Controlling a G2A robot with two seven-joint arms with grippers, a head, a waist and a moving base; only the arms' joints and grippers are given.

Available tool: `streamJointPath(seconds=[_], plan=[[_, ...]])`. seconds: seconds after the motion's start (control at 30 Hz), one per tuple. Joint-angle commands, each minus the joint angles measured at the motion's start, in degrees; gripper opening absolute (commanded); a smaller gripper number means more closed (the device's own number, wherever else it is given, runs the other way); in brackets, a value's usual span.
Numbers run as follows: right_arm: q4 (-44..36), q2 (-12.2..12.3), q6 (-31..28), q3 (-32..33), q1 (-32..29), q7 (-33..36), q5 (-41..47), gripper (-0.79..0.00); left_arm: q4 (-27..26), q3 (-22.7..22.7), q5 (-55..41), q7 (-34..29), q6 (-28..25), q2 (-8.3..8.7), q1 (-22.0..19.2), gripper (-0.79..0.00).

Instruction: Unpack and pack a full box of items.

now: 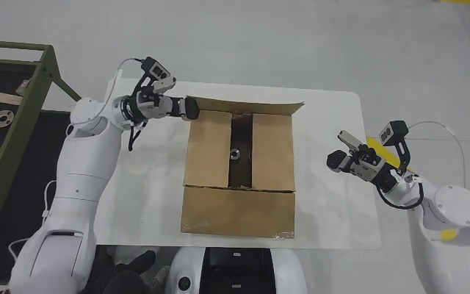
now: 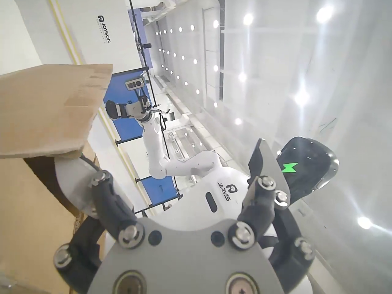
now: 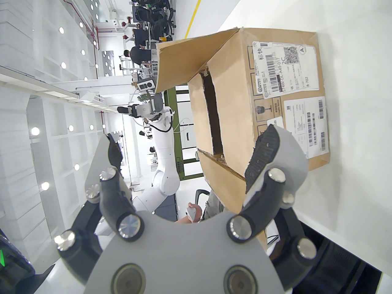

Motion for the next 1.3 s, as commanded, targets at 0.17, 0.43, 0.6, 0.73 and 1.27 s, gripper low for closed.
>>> streamJointPath(seconds=[0.17,0.43,0.6,0.73,1.27], plan=[[0.0,0.0,0.0,0.0,0.0,0.0,0.0,0.0,-0.2,1.9,1.3,2.3,0.9,-0.41,-3.2,0.0],[0.0,0.0,0.0,0.0,0.0,0.0,0.0,0.0,2.7,4.7,3.1,5.5,0.5,-1.13,-6.5,0.0],[0.0,0.0,0.0,0.0,0.0,0.0,0.0,0.0,1.5,5.6,2.2,2.2,1.4,-1.15,-4.9,0.0],[0.0,0.0,0.0,0.0,0.0,0.0,0.0,0.0,-1.2,5.0,1.3,-1.0,2.2,-0.7,-0.7,0.0],[0.0,0.0,0.0,0.0,0.0,0.0,0.0,0.0,-11.7,0.0,6.4,-7.9,6.1,2.41,15.0,0.0]])
